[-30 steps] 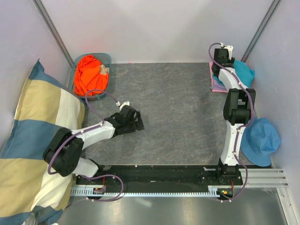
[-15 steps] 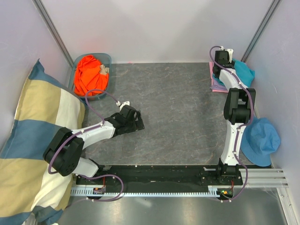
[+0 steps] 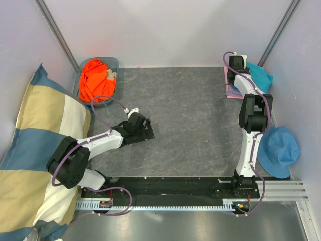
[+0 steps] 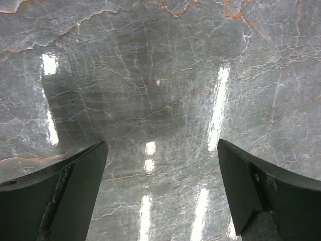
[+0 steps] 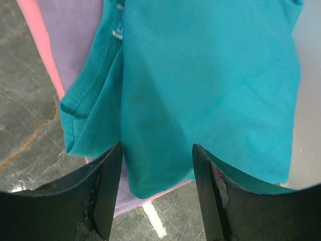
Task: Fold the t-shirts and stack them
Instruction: Put the neatly folded tshirt into the corner of the board with the right arm
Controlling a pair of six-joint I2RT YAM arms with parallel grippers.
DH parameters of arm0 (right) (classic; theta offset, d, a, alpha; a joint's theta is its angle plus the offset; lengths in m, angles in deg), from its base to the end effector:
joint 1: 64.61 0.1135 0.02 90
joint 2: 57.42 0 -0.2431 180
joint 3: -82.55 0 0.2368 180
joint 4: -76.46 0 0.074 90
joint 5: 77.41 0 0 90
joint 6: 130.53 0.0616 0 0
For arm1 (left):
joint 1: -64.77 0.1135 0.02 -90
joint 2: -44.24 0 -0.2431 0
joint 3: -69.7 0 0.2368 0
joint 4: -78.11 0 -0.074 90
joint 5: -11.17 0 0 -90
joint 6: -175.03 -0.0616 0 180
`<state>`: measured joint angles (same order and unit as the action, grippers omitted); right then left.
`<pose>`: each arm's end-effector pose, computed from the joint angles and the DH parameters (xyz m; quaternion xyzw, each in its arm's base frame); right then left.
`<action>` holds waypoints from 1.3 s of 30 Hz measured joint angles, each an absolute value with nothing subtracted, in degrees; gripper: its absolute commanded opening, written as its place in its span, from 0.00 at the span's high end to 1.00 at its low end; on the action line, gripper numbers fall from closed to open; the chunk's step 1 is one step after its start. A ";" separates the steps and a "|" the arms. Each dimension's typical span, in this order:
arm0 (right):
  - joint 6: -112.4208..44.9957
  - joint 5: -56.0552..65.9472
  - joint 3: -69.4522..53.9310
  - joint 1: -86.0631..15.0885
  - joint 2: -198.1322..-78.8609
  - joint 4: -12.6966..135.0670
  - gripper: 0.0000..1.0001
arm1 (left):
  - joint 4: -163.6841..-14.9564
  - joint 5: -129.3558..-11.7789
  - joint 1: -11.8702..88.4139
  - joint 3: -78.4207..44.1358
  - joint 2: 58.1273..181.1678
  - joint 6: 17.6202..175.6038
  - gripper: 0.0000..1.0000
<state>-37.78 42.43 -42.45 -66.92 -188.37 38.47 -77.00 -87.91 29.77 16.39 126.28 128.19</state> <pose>0.5050 -0.0510 0.1841 0.1399 0.8840 -0.2355 0.3789 0.2300 -0.1492 0.1319 -0.0920 0.9429 -0.1378 0.2890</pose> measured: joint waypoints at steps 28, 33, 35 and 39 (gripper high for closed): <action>-37.15 41.86 -43.08 -66.92 -188.63 35.98 1.00 | -77.68 -87.91 29.77 16.18 126.87 128.19 0.00; -36.67 41.03 -43.30 -66.92 -187.39 36.02 1.00 | -77.85 -87.91 29.77 16.07 127.05 128.19 0.00; -36.45 40.64 -43.91 -66.94 -187.32 35.98 1.00 | -77.94 -87.91 29.77 15.98 127.20 128.19 0.00; -35.97 39.72 -44.94 -67.01 -187.32 35.98 1.00 | -78.11 -87.91 29.77 15.98 127.27 128.19 0.00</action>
<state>-35.97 39.72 -44.94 -67.01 -187.32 35.98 -78.11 -87.91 29.77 15.98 127.27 128.19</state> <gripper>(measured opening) 0.036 0.996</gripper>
